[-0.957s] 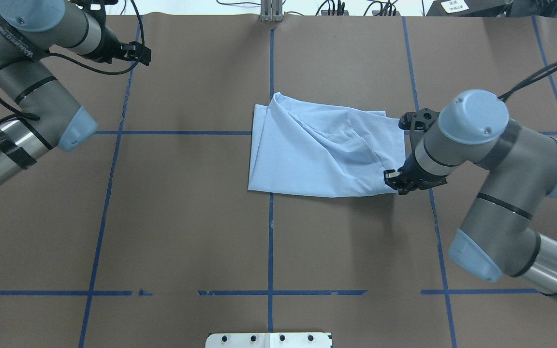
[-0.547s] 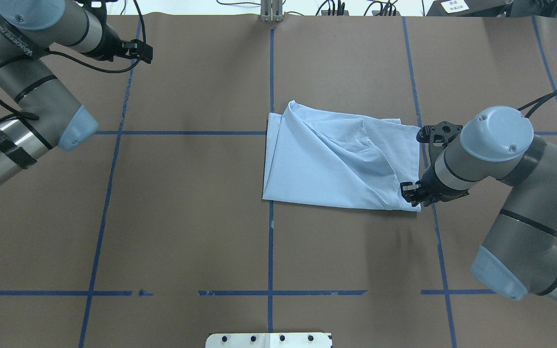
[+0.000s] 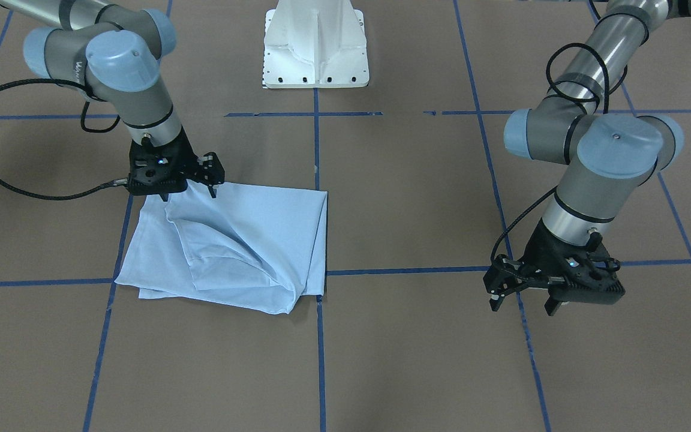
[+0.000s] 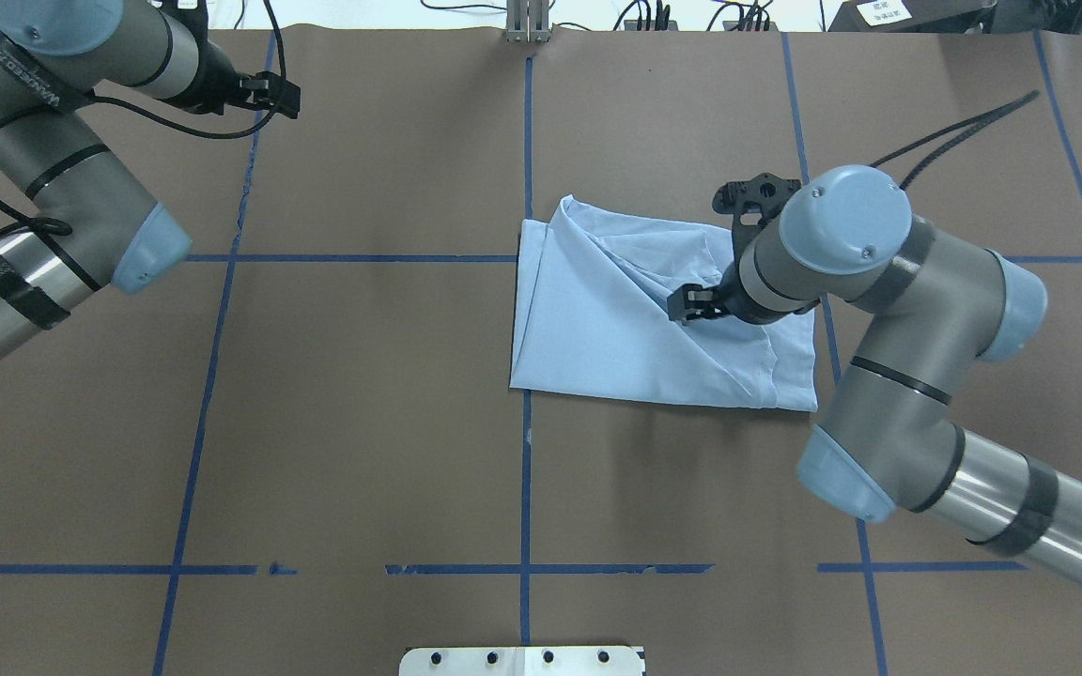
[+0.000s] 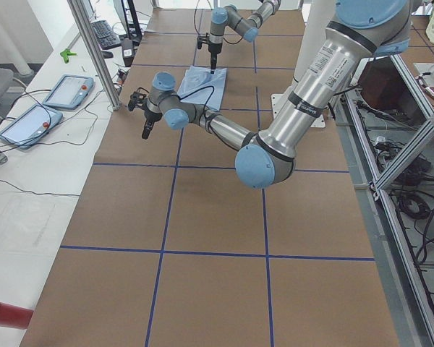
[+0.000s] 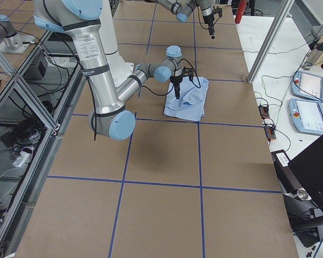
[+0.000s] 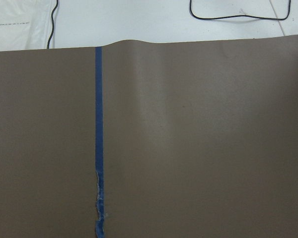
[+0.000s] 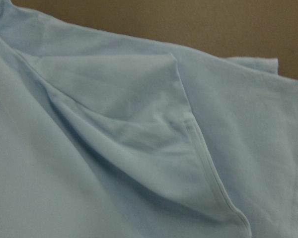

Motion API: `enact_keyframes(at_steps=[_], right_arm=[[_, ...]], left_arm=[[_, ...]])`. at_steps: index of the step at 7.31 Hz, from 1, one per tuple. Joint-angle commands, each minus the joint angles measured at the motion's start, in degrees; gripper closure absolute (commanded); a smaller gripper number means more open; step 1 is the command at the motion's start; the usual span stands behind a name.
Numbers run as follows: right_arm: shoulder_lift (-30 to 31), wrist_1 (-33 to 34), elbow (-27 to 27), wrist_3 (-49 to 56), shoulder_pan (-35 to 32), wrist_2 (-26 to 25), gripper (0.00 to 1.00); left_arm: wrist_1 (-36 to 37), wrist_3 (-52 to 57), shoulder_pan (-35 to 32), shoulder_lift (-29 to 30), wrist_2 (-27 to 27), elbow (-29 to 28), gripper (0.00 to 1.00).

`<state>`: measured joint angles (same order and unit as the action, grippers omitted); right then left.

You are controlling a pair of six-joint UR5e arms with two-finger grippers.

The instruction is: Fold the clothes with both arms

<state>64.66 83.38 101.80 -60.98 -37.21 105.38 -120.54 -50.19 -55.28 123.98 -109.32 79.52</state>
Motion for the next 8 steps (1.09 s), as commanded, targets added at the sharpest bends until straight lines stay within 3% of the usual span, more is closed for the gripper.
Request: enact_keyframes(at_steps=[1, 2, 4, 5, 7, 8], right_arm=[[-4.63, -3.38, -6.59, 1.64, -2.41, -2.89, 0.01], [-4.72, -7.32, -10.00, 2.43, -2.86, -6.03, 0.01], [-7.95, -14.97, -19.39, 2.35, -2.87, -7.21, 0.07], [-8.67, -15.35, -20.49, 2.26, -2.87, -6.77, 0.15], [-8.68, -15.36, -21.54, 2.26, -2.87, -6.33, 0.43], [-8.68, -15.36, -21.64, 3.13, -3.04, -5.89, 0.46]], left_arm=[[0.04, 0.09, 0.00, 0.04, 0.51, 0.20, 0.00], [0.04, 0.09, 0.00, 0.12, 0.69, 0.11, 0.00], [0.04, 0.09, 0.00, 0.04, 0.95, 0.20, 0.00], [0.04, 0.09, 0.00, 0.04, 1.04, 0.20, 0.00], [0.04, 0.09, 0.00, 0.21, 1.57, 0.20, 0.00], [0.04, 0.09, 0.00, 0.12, 1.57, 0.20, 0.00]])
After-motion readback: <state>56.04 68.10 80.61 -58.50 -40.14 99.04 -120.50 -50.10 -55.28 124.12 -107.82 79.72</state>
